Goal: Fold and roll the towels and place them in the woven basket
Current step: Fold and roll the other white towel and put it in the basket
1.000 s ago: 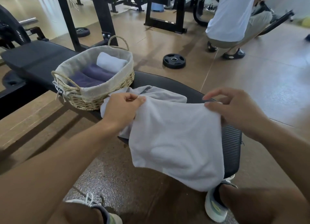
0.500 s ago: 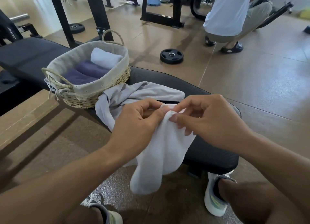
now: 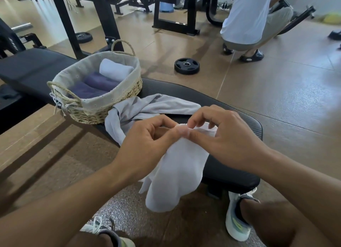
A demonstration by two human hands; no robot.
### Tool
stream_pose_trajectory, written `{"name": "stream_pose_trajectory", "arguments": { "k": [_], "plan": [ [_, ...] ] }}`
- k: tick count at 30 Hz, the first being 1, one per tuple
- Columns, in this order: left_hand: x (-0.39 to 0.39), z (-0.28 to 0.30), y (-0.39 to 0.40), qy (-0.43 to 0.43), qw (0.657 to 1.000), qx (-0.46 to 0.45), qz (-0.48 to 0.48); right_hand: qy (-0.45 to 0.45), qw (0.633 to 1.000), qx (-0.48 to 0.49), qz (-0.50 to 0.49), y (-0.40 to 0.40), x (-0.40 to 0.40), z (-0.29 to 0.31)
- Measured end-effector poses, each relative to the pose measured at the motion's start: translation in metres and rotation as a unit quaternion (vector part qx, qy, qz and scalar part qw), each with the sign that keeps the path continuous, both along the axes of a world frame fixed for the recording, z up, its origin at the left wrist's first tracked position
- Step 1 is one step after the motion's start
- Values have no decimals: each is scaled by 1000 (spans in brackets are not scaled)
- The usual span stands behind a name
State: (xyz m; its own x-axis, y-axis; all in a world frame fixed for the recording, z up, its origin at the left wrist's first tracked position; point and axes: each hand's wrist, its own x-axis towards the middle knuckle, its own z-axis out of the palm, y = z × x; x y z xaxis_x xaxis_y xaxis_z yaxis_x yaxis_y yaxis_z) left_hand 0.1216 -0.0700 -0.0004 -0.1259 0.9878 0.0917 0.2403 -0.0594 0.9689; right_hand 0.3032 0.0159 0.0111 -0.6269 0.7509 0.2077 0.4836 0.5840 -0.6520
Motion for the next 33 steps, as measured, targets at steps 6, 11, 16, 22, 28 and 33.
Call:
{"name": "stream_pose_trajectory", "arguments": {
  "k": [6,11,16,22,28,33],
  "plan": [
    [-13,-3,5,8,1000,3,-6,-113,991,11,73,17,12,11],
    [-29,-6,10,-5,1000,-8,-7,-182,980,-26,77,35,26,6],
    [-48,-7,16,26,999,-36,2,-24,991,-112,66,30,24,10],
    [-49,4,11,22,998,-51,-39,19,980,-183,79,31,22,16],
    [-43,12,5,164,986,-8,28,-55,952,-248,173,4,12,21],
    [-46,23,-4,77,987,-96,-106,-26,883,-384,270,-28,-8,19]
  ]
}}
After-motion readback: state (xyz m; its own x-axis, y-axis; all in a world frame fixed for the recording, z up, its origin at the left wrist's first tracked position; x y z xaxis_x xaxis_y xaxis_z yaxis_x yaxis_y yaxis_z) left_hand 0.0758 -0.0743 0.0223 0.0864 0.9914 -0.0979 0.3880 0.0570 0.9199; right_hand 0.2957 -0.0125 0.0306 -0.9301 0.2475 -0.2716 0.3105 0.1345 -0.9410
